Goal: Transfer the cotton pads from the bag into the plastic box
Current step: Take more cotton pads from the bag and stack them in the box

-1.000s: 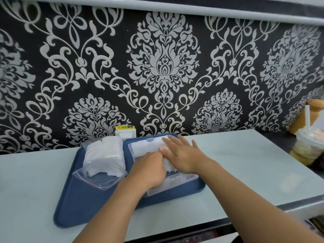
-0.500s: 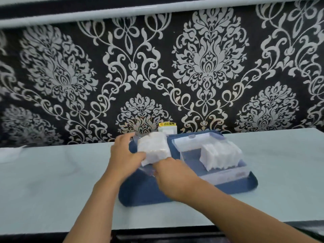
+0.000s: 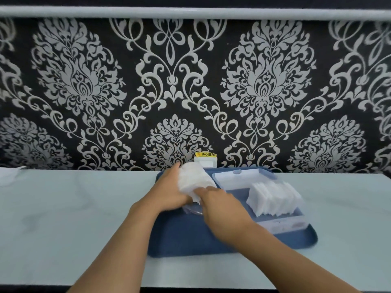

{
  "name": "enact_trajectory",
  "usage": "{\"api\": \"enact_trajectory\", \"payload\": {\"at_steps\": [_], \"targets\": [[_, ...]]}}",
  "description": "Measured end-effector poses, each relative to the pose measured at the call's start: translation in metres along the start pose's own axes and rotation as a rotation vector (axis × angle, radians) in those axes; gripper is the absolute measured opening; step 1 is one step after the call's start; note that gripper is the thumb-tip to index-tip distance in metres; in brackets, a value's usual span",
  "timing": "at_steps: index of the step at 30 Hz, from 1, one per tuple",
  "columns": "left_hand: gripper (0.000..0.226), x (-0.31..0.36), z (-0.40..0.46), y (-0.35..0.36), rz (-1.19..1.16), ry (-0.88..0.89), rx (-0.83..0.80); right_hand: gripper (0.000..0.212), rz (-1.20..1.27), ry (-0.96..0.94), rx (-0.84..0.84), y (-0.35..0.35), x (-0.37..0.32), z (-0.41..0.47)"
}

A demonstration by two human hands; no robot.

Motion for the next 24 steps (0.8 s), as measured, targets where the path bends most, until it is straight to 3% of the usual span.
{"api": "enact_trajectory", "payload": {"at_steps": [9, 15, 24], "targets": [[0.077, -0.011, -0.011, -0.009, -0.069, -0.060, 0.034, 0.032, 0.082, -0.009, 0.036, -0.004, 0.003, 0.004], [0.108, -0.012, -0.024, -0.009, -0.081, -0.110, -0.041, 0.034, 0.121, 0.010, 0.062, -0.003, -0.001, 0.005], [0.099, -0.003, -0.028, -0.005, -0.075, -0.114, -0.055, 0.042, 0.206, 0.016, 0.064, 0.002, 0.006, 0.010]]}}
Point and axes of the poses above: each hand's wrist, its own z-axis towards the middle knuckle, its own y-axis out of the palm, x = y × z, the point moved 8 cm from there along z, towards the middle knuckle, and after that the axes turned 8 degrees about y, right-handed, at the moved point
